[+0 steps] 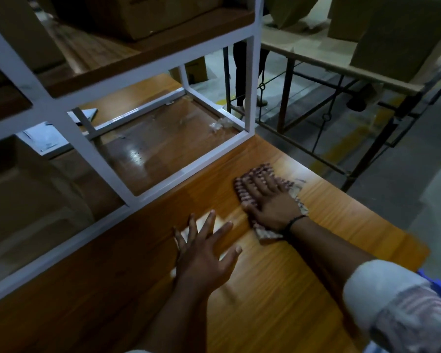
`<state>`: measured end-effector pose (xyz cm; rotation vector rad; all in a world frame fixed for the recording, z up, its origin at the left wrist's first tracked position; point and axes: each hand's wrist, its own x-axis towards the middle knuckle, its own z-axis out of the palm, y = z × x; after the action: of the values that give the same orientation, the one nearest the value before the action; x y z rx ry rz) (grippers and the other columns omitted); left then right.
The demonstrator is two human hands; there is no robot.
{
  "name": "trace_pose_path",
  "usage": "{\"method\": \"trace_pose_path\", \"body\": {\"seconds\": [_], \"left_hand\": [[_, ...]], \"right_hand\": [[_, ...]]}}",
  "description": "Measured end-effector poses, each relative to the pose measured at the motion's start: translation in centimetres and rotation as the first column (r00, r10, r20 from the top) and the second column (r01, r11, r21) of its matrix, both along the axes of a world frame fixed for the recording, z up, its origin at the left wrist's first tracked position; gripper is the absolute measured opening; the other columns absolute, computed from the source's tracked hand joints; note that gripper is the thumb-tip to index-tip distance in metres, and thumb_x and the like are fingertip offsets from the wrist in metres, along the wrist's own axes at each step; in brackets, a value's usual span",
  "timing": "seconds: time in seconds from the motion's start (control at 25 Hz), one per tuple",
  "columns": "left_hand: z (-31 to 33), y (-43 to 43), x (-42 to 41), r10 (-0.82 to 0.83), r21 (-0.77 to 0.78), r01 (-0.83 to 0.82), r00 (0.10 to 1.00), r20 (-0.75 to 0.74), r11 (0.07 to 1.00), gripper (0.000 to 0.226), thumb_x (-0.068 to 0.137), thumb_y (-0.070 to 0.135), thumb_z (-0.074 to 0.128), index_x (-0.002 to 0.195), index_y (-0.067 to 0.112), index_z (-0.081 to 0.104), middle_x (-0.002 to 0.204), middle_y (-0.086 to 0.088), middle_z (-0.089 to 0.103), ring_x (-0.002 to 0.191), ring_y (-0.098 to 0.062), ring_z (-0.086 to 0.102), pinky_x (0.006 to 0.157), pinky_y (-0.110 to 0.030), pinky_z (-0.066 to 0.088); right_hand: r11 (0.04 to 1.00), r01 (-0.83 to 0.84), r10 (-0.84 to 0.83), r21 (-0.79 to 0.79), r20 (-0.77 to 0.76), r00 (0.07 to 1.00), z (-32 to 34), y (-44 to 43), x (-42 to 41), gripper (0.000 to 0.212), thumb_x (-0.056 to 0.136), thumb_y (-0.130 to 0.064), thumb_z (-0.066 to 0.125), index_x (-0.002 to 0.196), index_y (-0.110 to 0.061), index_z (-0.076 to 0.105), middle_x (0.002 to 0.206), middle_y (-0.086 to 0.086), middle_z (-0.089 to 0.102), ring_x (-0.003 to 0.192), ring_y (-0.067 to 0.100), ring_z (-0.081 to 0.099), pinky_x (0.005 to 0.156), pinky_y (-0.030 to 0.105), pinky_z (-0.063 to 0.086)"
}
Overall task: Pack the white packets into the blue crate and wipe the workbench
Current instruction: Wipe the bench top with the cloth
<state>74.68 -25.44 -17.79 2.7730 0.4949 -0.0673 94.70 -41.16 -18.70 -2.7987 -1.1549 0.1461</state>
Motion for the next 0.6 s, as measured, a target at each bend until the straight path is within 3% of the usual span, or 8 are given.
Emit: {"method": "trace_pose_path", "body": {"seconds": [0.16,0.48,0.6], "left_hand": [[0.5,-0.2,0.0,0.015,-0.011,-0.015,1.000,-0.009,1.000,0.065,0.085,0.087,0.032,0.146,0.067,0.024,0.166,0.029,-0.009,0.153,-0.017,-0.028,0.119,-0.066,-0.012],[1.0,-0.3,0.1,0.015,-0.016,-0.015,1.000,-0.020,1.000,0.064,0.086,0.086,0.033,0.146,0.069,0.021,0.165,0.030,-0.011,0.151,-0.016,-0.033,0.118,-0.066,-0.013],[0.9,-0.4,0.1,0.018,-0.002,-0.018,1.000,-0.016,1.000,0.063,0.086,0.085,0.034,0.146,0.069,0.021,0.165,0.031,-0.011,0.151,-0.015,-0.033,0.118,-0.065,-0.013]], "right_hand": [[0.956,0.294,-0.293,-0.028,0.011,0.956,-0.2,0.8,7.9,0.077,0.094,-0.072,0.011,0.160,-0.032,0.003,0.168,0.000,0.001,0.154,0.031,-0.004,0.123,0.053,-0.003],[0.935,0.354,-0.355,-0.032,-0.056,0.933,0.9,9.6,10.0,0.085,0.093,-0.072,0.012,0.160,-0.022,0.005,0.168,0.008,0.000,0.153,0.036,-0.005,0.121,0.057,-0.003],[0.981,0.190,-0.191,-0.022,-0.046,0.980,1.6,9.5,7.1,0.081,0.094,-0.072,0.010,0.160,-0.026,0.001,0.168,0.004,-0.004,0.153,0.031,-0.008,0.122,0.052,-0.008]]}}
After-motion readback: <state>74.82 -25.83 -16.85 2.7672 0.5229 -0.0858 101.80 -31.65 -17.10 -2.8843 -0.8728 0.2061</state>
